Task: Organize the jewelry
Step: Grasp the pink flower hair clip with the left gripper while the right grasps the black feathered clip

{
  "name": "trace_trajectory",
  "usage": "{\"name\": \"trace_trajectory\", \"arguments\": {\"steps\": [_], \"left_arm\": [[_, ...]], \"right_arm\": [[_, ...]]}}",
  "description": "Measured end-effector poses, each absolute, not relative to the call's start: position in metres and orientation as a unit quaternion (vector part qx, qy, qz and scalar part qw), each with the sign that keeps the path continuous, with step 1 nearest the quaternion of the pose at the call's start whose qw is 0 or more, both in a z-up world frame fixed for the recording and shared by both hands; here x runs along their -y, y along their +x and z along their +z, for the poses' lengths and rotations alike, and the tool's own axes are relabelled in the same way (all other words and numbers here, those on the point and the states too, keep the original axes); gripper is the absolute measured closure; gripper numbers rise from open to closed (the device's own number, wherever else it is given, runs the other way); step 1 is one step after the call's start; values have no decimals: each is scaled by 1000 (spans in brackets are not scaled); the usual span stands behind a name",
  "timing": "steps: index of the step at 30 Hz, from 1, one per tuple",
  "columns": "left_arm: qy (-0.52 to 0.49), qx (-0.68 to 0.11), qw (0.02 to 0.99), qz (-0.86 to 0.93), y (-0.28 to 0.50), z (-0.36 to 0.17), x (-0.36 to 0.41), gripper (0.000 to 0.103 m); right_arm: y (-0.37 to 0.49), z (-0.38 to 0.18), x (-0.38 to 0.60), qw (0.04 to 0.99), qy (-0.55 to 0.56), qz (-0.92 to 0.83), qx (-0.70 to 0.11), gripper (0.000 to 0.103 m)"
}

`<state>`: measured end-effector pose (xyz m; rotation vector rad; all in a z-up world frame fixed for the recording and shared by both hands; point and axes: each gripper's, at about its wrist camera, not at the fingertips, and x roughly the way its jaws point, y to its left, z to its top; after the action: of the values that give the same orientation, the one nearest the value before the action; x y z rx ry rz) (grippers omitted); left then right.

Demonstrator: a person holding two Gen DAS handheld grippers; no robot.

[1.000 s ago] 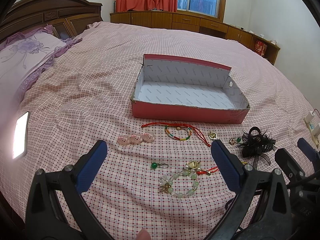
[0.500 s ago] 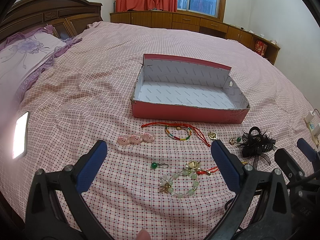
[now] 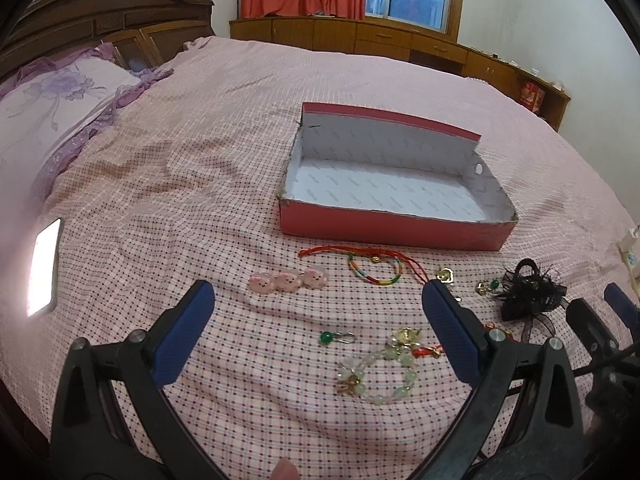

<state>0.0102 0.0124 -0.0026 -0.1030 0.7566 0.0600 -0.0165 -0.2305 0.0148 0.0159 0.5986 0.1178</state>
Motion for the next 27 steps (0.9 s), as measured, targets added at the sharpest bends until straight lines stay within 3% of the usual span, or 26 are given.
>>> {"name": "trace_trajectory", "arguments": {"steps": [5,9,12,27], "left_arm": [[-54,-383,921,35,21,-11,-24,8],[-72,-413,907,36,35,-24,-39,23],[-78,-433,897,33,43,-36,-46,28],[-71,-463,883,24,80,-73,-41,28]], "right_arm": [[-7,10,238,951,12,51,-304,0],[2,5,246,948,18,46,-313,0],[12,-3,250,943,18,48,-328,0],[51,-32,253,924,37,55,-377,0]]}}
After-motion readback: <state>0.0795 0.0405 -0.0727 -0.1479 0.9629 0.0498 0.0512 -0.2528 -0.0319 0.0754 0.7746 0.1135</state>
